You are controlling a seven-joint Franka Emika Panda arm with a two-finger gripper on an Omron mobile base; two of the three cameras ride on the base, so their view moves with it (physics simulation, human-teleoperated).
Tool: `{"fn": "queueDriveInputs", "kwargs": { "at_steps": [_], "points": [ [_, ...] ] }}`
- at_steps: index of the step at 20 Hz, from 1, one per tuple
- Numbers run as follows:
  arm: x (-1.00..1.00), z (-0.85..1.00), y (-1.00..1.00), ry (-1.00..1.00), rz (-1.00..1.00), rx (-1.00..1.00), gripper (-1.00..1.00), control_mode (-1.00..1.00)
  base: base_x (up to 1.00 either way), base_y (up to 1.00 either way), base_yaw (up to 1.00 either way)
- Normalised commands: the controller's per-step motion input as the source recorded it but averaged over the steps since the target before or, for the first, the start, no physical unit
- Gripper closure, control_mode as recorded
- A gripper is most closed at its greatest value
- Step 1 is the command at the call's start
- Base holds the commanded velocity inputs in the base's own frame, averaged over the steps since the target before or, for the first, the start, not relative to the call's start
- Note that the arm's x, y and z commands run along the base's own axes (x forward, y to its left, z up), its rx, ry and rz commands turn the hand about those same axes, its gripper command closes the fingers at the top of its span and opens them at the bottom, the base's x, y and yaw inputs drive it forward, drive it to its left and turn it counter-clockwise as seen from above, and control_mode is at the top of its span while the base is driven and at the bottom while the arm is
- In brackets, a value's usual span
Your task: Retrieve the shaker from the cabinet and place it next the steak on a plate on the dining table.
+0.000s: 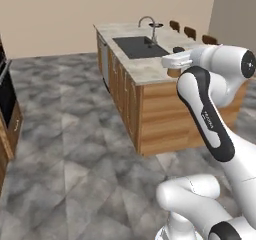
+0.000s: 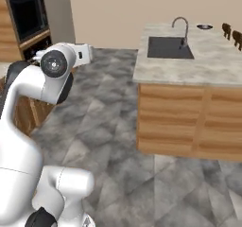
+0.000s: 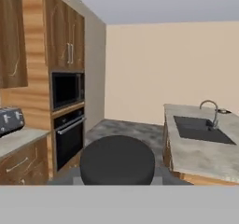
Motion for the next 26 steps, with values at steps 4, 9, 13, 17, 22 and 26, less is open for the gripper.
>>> {"fn": "queueDriveInputs", "kwargs": {
  "at_steps": [4,9,13,17,22,26],
  "points": [
    [0.00,0.00,0.00,0.00,0.00,0.00,1.00,1.00,0.97,-0.75,-0.28],
    [0.00,0.00,0.00,0.00,0.00,0.00,1.00,1.00,0.90,-0.96,-0.18],
    [0.00,0.00,0.00,0.00,0.00,0.00,1.00,1.00,0.61,-1.00,-0.08],
    [0.00,0.00,0.00,0.00,0.00,0.00,1.00,1.00,0.30,-1.00,-0.02],
    [0.00,0.00,0.00,0.00,0.00,0.00,1.00,1.00,0.08,-1.00,0.00],
    [0.00,0.00,0.00,0.00,0.00,0.00,1.00,1.00,0.05,-1.00,-0.01]
  ]
}}
